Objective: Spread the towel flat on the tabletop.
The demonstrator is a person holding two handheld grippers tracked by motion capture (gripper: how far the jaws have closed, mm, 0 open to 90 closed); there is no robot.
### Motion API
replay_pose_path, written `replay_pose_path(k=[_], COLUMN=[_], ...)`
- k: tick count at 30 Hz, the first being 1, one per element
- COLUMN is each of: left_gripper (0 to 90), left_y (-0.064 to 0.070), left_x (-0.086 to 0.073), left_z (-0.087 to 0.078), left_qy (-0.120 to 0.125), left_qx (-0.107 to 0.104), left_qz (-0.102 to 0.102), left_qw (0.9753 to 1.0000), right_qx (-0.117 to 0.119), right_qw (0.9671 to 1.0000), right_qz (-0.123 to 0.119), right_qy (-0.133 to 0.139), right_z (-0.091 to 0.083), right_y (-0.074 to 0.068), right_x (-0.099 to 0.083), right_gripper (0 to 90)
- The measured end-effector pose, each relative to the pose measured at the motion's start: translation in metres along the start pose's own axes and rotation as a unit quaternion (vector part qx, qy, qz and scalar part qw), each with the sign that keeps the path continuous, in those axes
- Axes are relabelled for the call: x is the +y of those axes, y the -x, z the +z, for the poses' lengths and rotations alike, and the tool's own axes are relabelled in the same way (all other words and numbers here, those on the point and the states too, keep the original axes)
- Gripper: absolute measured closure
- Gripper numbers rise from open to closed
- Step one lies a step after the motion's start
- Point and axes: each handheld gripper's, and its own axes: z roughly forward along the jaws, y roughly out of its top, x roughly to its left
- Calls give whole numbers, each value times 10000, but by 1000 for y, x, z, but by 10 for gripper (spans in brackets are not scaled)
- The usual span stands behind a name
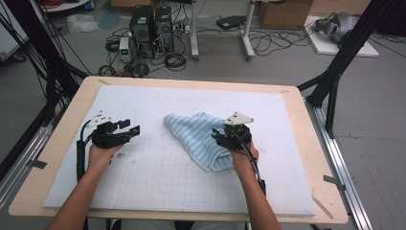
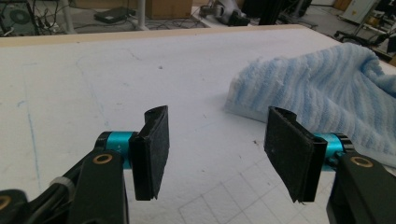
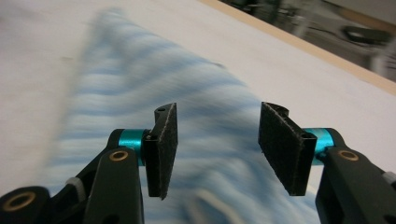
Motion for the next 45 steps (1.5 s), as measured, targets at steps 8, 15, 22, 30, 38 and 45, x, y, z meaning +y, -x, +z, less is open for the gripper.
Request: replay_pose_path(k=[8, 15, 22, 30, 38, 45], left_gripper=[402, 403, 404, 405, 405, 406], left_y=[-8, -15, -19, -30, -27, -8], left_x=[3, 3, 4, 4, 2, -2], left_z=[-9, -15, -18, -27, -23, -4], left_qy=[115, 163, 219, 324, 210, -197], left_qx=[107, 187, 266, 418, 265, -110], left_qz=[-90, -164, -214, -340, -379, -298], left_qw=[9998, 9996, 9992, 9980, 9987, 9993], right_qx=[1437, 1615, 2022, 3065, 3047, 2043], right_qw=[9887, 9819, 9735, 9492, 9520, 9758], right_qz=[194, -391, -312, -113, 249, 761], right_qy=[-371, -909, -1021, -709, -133, 184], right_z=[37, 63, 70, 95, 72, 29], right_y=[-40, -72, -81, -127, -106, -32], right_x=[-1, -6, 2, 19, 31, 20], right_gripper=[476, 704, 846, 840, 592, 569])
